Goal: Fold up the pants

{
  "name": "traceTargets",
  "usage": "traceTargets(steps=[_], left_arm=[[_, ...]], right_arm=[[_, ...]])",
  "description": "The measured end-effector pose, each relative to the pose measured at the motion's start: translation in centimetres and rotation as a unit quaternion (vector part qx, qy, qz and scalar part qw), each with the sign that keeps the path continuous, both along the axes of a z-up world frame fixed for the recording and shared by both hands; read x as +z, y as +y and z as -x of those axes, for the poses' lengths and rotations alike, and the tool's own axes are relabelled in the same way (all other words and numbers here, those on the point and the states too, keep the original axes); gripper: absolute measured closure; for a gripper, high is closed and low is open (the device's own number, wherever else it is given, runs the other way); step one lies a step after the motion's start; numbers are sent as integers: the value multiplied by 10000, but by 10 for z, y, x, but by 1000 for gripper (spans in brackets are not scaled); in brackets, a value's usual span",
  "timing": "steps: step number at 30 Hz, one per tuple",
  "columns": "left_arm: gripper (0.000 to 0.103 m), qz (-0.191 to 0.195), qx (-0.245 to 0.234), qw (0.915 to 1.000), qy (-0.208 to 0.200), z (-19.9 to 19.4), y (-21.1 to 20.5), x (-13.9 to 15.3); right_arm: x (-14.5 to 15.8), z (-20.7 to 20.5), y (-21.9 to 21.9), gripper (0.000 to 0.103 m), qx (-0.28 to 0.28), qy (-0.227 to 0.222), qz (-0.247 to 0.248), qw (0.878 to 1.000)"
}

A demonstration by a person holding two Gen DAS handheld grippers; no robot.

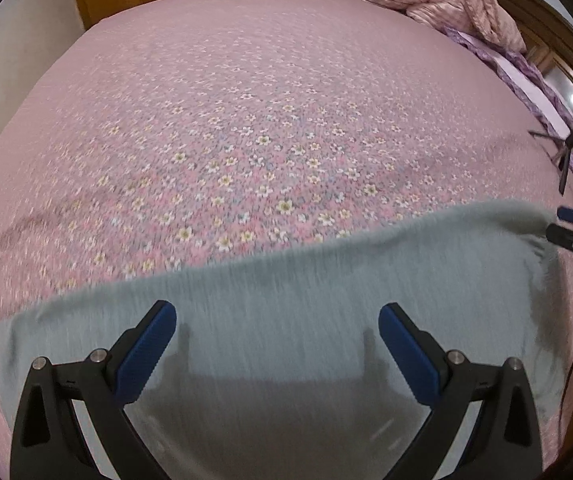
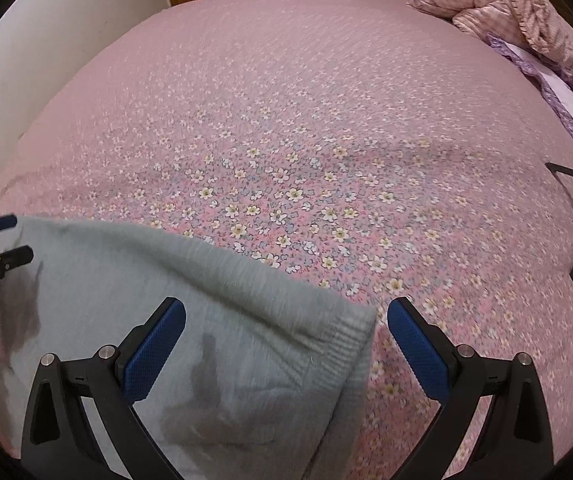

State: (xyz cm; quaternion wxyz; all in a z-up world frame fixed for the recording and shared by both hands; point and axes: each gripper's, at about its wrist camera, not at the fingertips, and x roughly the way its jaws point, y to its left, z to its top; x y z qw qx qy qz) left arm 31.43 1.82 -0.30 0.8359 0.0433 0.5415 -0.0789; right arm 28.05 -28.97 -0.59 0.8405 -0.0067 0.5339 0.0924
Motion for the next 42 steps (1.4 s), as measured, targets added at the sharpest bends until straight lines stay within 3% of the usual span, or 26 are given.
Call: traceTargets(steps=[8, 13, 18, 20, 22, 27, 30, 33, 34, 36, 38, 40, 42], left_arm=[[0, -680, -449, 9967, -18, -19, 1, -25], [0, -167, -518, 9985, 5, -23, 13, -36], [0, -103, -681, 9976, 18, -25, 16, -41], [0, -60, -819, 9966, 44, -31, 14, -42], [0, -50, -944, 9955, 29, -35, 16, -42], [0, -313, -1358, 9901, -153, -51, 1, -38], [1, -335, -1330, 9905, -132, -59, -5, -37], [15, -147, -1309, 9911, -183, -59, -13, -35], [24, -104, -1339, 9907, -221, -56, -15, -33], [43, -42, -1467, 9888, -254, -50, -20, -31], [76, 21, -1602, 9869, -210, -46, -27, -27], [92, -20, -1615, 9867, -209, -40, -35, -24], [96, -28, -1525, 9879, -282, -26, -33, -20]], right_arm=[[-30, -14, 13, 4, 361, 316, 161, 9987], [-40, -17, 17, 0, 447, 205, 128, 9987], [-42, -19, 18, 0, 549, 233, 132, 9981], [-37, -21, 14, 7, 521, 270, 81, 9982], [-25, -29, 15, 28, 596, 290, -22, 9978], [-19, -38, 27, 50, 987, 353, 109, 9944], [-14, -33, 35, 76, 1090, 290, -28, 9936], [-6, -23, 37, 81, 1068, 143, -109, 9941], [-2, -18, 37, 82, 1089, 78, -123, 9939], [7, -5, 40, 82, 1102, -46, -210, 9937], [18, 5, 35, 82, 1142, -146, -331, 9928], [30, 18, 27, 82, 1231, -234, -407, 9913], [37, 30, 23, 82, 1356, -288, -407, 9895]])
